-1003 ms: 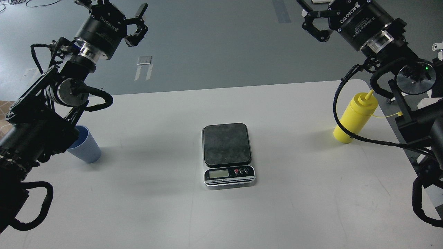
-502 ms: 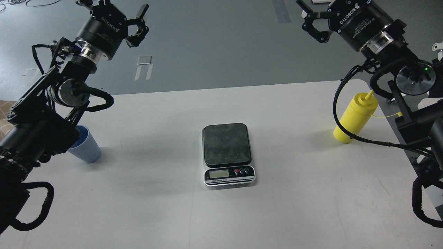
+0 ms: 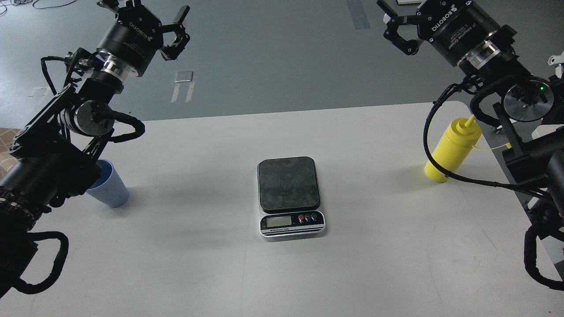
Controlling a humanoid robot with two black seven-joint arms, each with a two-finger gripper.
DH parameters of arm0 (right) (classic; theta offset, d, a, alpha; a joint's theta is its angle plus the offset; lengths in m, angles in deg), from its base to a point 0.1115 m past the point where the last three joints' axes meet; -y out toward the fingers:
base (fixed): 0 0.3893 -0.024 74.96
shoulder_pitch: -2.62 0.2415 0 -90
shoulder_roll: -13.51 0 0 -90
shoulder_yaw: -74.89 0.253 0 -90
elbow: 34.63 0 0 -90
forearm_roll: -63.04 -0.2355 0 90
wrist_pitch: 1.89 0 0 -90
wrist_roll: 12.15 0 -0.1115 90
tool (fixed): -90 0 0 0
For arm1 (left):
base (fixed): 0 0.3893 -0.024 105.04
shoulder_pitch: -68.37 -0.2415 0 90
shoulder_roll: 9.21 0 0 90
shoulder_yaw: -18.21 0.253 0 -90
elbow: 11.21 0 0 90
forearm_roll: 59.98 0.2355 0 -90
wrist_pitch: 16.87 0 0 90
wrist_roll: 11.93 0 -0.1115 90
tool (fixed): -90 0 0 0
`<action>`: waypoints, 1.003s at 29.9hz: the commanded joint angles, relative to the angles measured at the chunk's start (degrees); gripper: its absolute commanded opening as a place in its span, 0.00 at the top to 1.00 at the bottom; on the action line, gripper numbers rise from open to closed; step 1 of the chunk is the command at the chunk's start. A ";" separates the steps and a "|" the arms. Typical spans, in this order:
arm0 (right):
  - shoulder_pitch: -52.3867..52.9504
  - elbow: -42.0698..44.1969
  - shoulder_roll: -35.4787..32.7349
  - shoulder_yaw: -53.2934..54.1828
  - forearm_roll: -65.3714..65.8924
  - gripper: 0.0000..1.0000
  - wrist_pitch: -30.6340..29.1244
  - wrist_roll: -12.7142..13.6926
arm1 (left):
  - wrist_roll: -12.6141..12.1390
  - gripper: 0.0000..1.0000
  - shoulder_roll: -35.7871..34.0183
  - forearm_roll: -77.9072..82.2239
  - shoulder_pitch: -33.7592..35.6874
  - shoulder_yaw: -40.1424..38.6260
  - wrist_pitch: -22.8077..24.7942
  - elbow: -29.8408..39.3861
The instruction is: Pour seasoning into cup on scale with both arms
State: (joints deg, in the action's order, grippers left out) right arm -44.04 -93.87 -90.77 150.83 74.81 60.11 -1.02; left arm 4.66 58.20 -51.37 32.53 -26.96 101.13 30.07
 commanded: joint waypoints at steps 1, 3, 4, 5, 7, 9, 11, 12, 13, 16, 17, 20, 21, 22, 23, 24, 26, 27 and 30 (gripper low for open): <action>0.08 0.00 0.04 0.00 0.00 0.00 0.00 0.03 | -0.07 0.02 -0.09 0.00 0.07 0.00 0.00 0.12; 0.08 0.00 0.04 0.00 0.00 0.00 0.00 0.03 | -0.07 0.02 -0.10 0.00 -0.02 0.00 0.00 0.12; 0.08 0.00 0.04 0.00 0.00 0.00 0.00 -0.06 | 0.02 0.02 -0.10 0.00 -0.02 0.00 0.00 0.12; 0.08 0.00 0.04 0.09 0.00 0.00 0.00 -0.06 | 0.11 0.02 -0.10 0.00 -0.02 0.00 0.00 0.12; 0.08 0.00 0.04 0.09 0.00 0.00 0.00 0.03 | 0.11 0.02 -0.10 0.00 -0.02 0.00 0.00 0.12; 0.08 0.09 0.04 0.00 0.00 0.00 0.00 -0.06 | -0.15 0.02 -0.18 0.00 -0.02 0.00 0.00 0.12; 0.08 0.09 0.04 0.00 0.00 0.00 0.00 0.03 | -0.33 0.02 -0.18 0.00 -0.02 0.00 0.00 0.12; 0.08 0.00 0.04 0.00 0.00 0.00 0.00 0.03 | -0.33 0.02 -0.27 0.00 -0.02 0.00 0.00 0.12; 0.08 0.00 0.04 0.00 0.00 0.00 0.00 -0.06 | -0.33 0.02 -0.27 0.00 0.07 0.00 0.00 0.12; 0.08 0.00 0.04 0.09 0.00 0.00 0.00 -0.06 | 0.02 0.02 -0.27 0.00 0.07 0.00 0.00 0.12; 0.08 0.00 0.04 0.00 0.00 0.00 0.00 0.03 | 0.02 0.02 -0.27 0.00 0.07 0.00 0.00 0.12; 0.08 0.09 0.04 0.00 0.00 0.00 0.00 -0.06 | 0.11 0.02 -0.27 0.35 0.07 0.09 0.00 0.12; 0.08 0.09 0.04 0.09 0.00 0.00 0.00 0.03 | 0.11 0.02 -0.36 0.35 0.07 0.09 0.00 0.12; 0.08 0.00 0.04 0.09 0.00 0.00 0.00 0.03 | 0.11 0.02 -0.36 0.43 0.07 0.09 0.00 0.12; 0.08 0.09 0.04 0.09 0.00 0.00 0.00 -0.06 | 0.11 0.02 -0.45 0.78 0.07 0.09 0.00 0.12; 0.08 0.09 0.04 0.09 0.00 0.00 0.00 0.03 | 0.20 0.02 -0.53 1.92 0.07 0.26 0.00 0.12; 0.08 0.00 0.04 0.09 0.00 0.00 0.00 -0.06 | 0.28 0.02 -0.88 4.90 0.07 0.61 0.00 0.12; 0.08 0.00 -0.05 0.09 0.00 0.00 0.00 -0.06 | 0.28 0.02 -0.89 6.14 0.15 0.70 0.00 0.12; -0.01 0.00 -0.05 0.09 0.00 0.00 0.00 0.03 | 0.28 0.02 -1.15 12.46 0.42 0.70 0.00 0.29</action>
State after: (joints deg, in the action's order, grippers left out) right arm -43.96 -93.83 -90.73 150.93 74.81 60.11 -1.01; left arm 4.92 57.33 -44.24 32.75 -26.32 101.13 30.19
